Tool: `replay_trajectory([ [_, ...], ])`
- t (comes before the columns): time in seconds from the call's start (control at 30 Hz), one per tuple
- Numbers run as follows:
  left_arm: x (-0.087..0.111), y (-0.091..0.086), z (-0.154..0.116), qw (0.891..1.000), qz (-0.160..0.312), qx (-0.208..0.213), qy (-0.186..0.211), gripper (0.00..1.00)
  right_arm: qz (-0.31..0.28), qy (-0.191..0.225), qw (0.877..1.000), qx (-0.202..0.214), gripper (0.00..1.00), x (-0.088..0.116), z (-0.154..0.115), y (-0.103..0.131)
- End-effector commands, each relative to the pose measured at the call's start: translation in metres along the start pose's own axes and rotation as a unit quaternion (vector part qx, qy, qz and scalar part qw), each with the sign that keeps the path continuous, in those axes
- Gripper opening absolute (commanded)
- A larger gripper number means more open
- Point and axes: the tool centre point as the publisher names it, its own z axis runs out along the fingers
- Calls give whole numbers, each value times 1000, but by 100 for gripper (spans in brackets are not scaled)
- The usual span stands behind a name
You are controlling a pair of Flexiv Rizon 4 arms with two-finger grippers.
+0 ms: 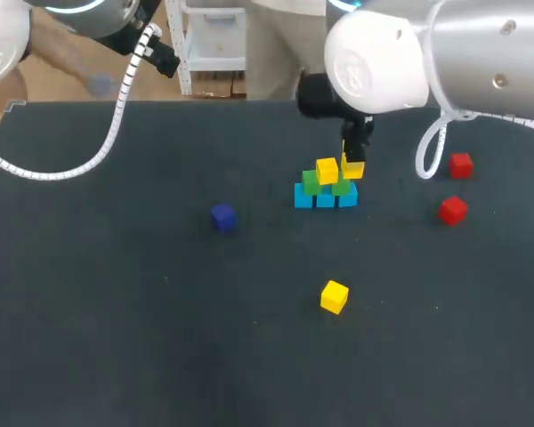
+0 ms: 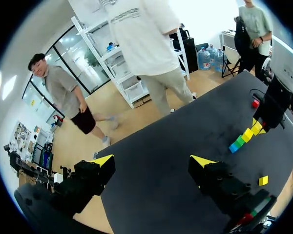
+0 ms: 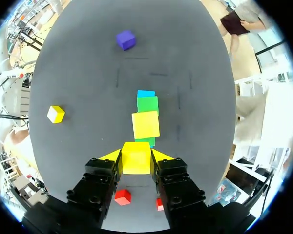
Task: Place the blue cubes, place green cubes on the blue cubes, place the yellow cubes on the green cubes, then place the red cubes on the yellow cubes, and place purple cube on the red cubes.
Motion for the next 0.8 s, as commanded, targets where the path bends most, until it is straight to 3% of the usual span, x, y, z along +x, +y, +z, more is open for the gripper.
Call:
replay_trajectory([
  [0.03, 0, 0, 0, 1000, 0, 0, 0, 100, -1, 2, 1000, -6, 0, -2, 5, -4],
  [0.8, 0, 0, 0, 1000, 0, 0, 0, 100, -3, 7, 1000, -11, 0, -8, 12, -13],
])
